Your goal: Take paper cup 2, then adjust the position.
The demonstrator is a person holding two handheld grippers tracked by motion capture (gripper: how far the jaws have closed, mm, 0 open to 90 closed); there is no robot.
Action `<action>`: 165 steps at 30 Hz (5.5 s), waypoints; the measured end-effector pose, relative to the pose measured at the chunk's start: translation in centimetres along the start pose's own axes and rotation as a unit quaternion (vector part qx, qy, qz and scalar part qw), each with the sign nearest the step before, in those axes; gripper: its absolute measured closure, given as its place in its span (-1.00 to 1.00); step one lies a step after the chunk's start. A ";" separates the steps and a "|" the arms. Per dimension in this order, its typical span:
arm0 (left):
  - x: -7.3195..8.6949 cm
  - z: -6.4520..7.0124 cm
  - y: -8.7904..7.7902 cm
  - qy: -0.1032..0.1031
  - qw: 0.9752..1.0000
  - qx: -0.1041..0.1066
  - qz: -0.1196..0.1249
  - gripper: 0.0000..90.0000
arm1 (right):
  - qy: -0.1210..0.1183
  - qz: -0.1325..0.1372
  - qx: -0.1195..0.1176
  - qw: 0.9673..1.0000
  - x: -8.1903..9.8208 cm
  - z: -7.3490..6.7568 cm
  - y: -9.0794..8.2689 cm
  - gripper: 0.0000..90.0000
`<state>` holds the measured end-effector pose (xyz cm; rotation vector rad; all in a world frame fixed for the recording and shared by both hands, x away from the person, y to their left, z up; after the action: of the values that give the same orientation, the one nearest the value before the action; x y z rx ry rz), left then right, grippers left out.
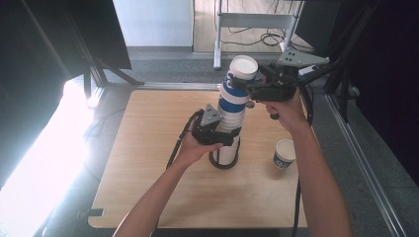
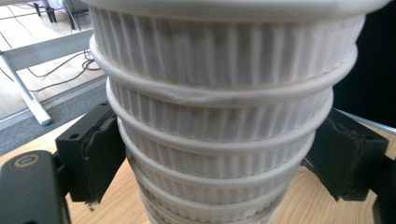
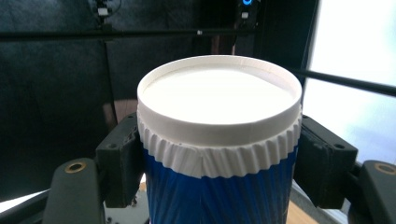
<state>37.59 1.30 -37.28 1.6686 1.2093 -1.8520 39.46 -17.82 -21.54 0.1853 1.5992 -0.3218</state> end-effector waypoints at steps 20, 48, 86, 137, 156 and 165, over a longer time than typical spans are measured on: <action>0.0 0.0 -0.1 0.004 1.000 -0.010 -0.011 -0.73 | -0.014 0.025 0.021 0.999 -0.8 -2.1 -6.3 -0.40; 1.6 0.3 -3.2 0.005 1.000 -0.015 0.002 -0.91 | 0.009 0.000 0.017 1.000 8.0 -3.6 -8.3 -0.40; 11.7 -0.5 -10.4 -0.050 0.998 0.030 -0.015 -0.86 | 0.040 -0.026 -0.026 0.999 19.7 -7.9 -2.5 -0.40; 12.4 3.7 -8.7 -0.015 0.997 0.057 -0.040 -0.90 | 0.057 -0.033 -0.037 0.997 22.8 -10.2 1.5 -0.41; 12.5 5.0 -7.1 0.002 0.998 0.055 -0.020 -0.65 | 0.057 -0.036 -0.045 0.997 22.9 -10.6 1.9 -0.42; 12.6 4.9 -7.2 0.010 0.998 0.054 -0.028 -0.61 | 0.069 -0.046 -0.048 0.995 23.0 -10.5 2.1 -0.44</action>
<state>26.22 4.85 -46.97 1.7319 1.1944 -1.9712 28.87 -14.33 -44.28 0.0614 1.7596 -0.3065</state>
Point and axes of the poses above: each handheld gripper's, and its own axes: y roughly forward along the jaws, x roughly out of its underside, z roughly to its right, the point moved 1 cm from there along y, roughly forward along the jaws, and after that the axes turned 10 degrees about -x, right-handed, at the moved point
